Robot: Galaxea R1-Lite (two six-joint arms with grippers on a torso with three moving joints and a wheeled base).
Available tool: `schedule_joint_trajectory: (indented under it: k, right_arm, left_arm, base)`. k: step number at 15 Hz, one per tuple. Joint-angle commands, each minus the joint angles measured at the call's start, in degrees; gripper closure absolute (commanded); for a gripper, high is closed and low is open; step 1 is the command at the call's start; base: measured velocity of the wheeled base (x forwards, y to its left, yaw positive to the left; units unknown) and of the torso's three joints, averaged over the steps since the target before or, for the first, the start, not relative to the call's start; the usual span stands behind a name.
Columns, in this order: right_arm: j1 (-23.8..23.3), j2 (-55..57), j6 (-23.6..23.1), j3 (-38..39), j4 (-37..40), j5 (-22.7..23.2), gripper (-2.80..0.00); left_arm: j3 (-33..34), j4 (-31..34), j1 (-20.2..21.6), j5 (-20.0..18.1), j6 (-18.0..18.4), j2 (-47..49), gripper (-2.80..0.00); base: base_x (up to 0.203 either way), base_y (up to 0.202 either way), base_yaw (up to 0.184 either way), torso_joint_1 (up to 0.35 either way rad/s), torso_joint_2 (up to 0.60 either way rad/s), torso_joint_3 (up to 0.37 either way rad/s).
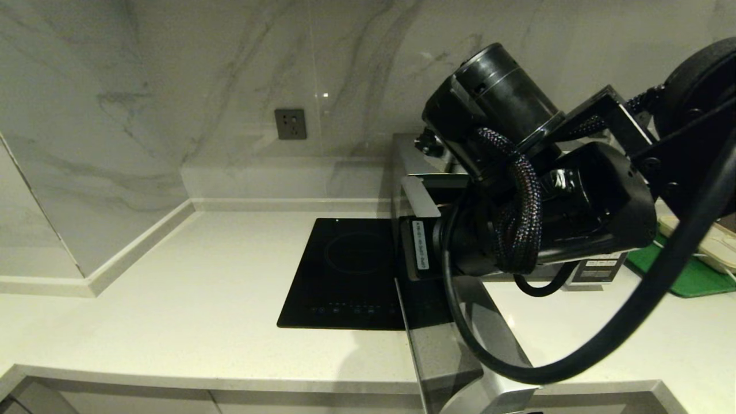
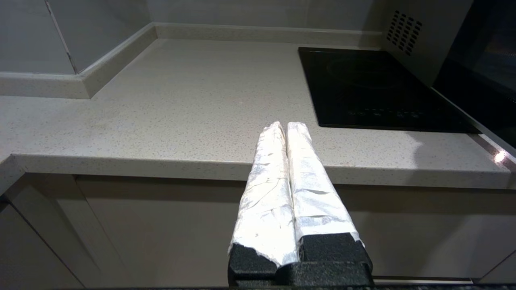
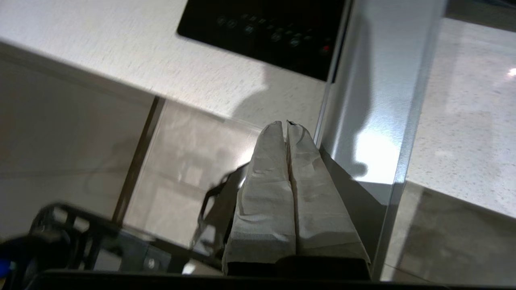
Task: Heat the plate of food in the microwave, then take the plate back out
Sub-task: Close the microwave oven
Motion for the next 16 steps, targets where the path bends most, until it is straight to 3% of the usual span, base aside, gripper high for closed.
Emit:
schedule_joint_trajectory:
  k: [1,8,11,16]
  right_arm:
    - [-0.58,-3.28,1.81,4.05,0.26,-4.46,0.00]
    - [-9.81,-13.02,2.46,13.03,-0.17,-5.49,0.00]
    - [-13.54,-14.01,6.22,13.54,-0.18,-6.69,0.00]
    - [-19.40,-19.48,9.60,19.57,-0.15,-3.19,0.00]
  left_arm:
    - [0.01,-0.02,0.00,0.02,-0.03,0.00,0.00]
    - [0.01,-0.02,0.00,0.02,-0.03,0.00,0.00]
    - [0.01,-0.02,0.00,0.02,-0.03,0.00,0.00]
    - [0.01,-0.02,0.00,0.09,-0.03,0.00,0.00]
  base:
    - [0.000,0.000,0.000,0.000,0.00,0.000]
    - [0.000,0.000,0.000,0.000,0.00,0.000]
    - [0.000,0.000,0.000,0.000,0.00,0.000]
    - [0.000,0.000,0.000,0.000,0.00,0.000]
